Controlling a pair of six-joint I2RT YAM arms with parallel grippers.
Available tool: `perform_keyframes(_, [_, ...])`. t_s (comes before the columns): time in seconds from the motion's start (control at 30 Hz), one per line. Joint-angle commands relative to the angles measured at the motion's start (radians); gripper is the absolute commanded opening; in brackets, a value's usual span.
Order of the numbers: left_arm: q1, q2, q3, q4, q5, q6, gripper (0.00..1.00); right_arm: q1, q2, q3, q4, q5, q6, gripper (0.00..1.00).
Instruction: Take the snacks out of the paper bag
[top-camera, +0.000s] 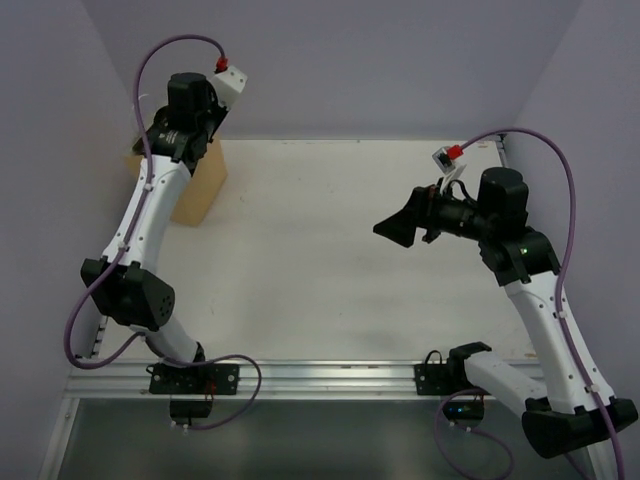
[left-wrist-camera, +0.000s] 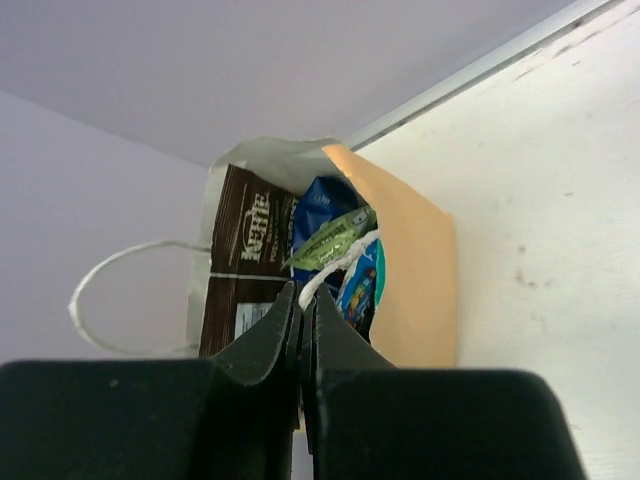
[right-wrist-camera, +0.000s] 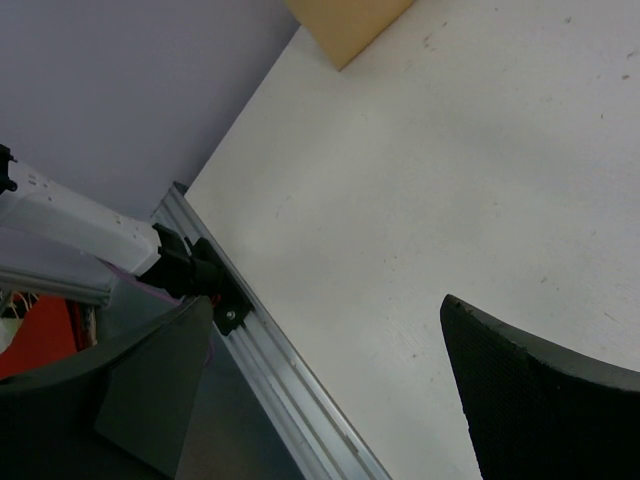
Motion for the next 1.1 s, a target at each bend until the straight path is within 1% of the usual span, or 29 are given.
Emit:
perform_keyframes(0.0, [-0.051,-0.114,0.001,0.013,0.043,-0.090,0.00,0.004,-0.043,0.027,0.024,0.005,-0.008,0.99])
perform_keyframes(0.07, [-0.084,-0.150,-0.039,0.004,0.054,-0.136,0.00,0.004,-0.055,0.024,0.021,0.011,-0.013,0.99])
perform_keyframes(0.13, [-0.147,-0.184,-0.077,0.002,0.061,-0.176,0.00,0.004,-0.067,0.021,0.016,0.019,-0.019,0.99])
perform_keyframes(0.3, [-0.304,-0.221,-0.091,-0.053,0.068,-0.281,0.00,0.004,-0.087,0.013,0.021,0.024,-0.017,0.99])
perform_keyframes(0.33, [-0.325,-0.230,-0.093,-0.058,0.063,-0.332,0.00,0.004,-0.093,0.013,0.022,0.025,-0.016,0.99])
perform_keyframes(0.43, [-0.400,-0.247,-0.097,-0.074,0.087,-0.421,0.00,0.004,-0.106,0.013,0.018,0.028,-0.016,0.99])
perform_keyframes(0.57, [-0.505,-0.259,-0.133,-0.078,0.091,-0.482,0.01,0.004,-0.118,0.000,0.025,0.022,-0.011,0.99])
perform_keyframes(0.6, [-0.515,-0.259,-0.146,-0.079,0.092,-0.489,0.06,0.004,-0.121,-0.003,0.025,0.024,-0.011,0.99])
perform_keyframes(0.63, [-0.523,-0.256,-0.150,-0.084,0.091,-0.505,0.17,0.004,-0.123,-0.003,0.025,0.024,-0.010,0.99])
perform_keyframes(0.67, [-0.527,-0.253,-0.145,-0.099,0.089,-0.515,0.36,0.006,-0.126,-0.005,0.024,0.024,-0.010,0.99])
perform_keyframes(0.73, [-0.529,-0.250,-0.104,-0.120,0.086,-0.532,0.54,0.007,-0.132,-0.013,0.021,0.045,-0.005,0.99])
perform_keyframes(0.77, [-0.529,-0.252,-0.082,-0.145,0.080,-0.532,0.73,0.009,-0.135,-0.016,0.019,0.051,-0.005,0.99])
perform_keyframes(0.8, [-0.529,-0.253,-0.058,-0.159,0.059,-0.564,0.81,0.010,-0.143,-0.023,0.019,0.060,-0.005,0.99])
perform_keyframes(0.87, [-0.529,-0.259,0.025,-0.195,0.039,-0.561,0.95,0.015,-0.150,-0.031,0.021,0.063,-0.007,0.99])
perform_keyframes(0.97, [-0.527,-0.285,0.103,-0.205,0.009,-0.548,0.99,0.021,-0.167,-0.042,0.027,0.051,-0.005,0.99])
perform_keyframes(1.0, [-0.527,-0.296,0.110,-0.200,-0.021,-0.548,0.99,0.027,-0.172,-0.048,0.028,0.048,-0.004,0.99])
perform_keyframes(1.03, [-0.526,-0.324,0.105,-0.193,-0.044,-0.504,0.99,0.029,-0.182,-0.051,0.030,0.047,-0.004,0.99])
perform_keyframes(1.07, [-0.524,-0.337,0.084,-0.177,-0.067,-0.488,0.97,0.030,-0.189,-0.056,0.033,0.045,-0.004,0.99])
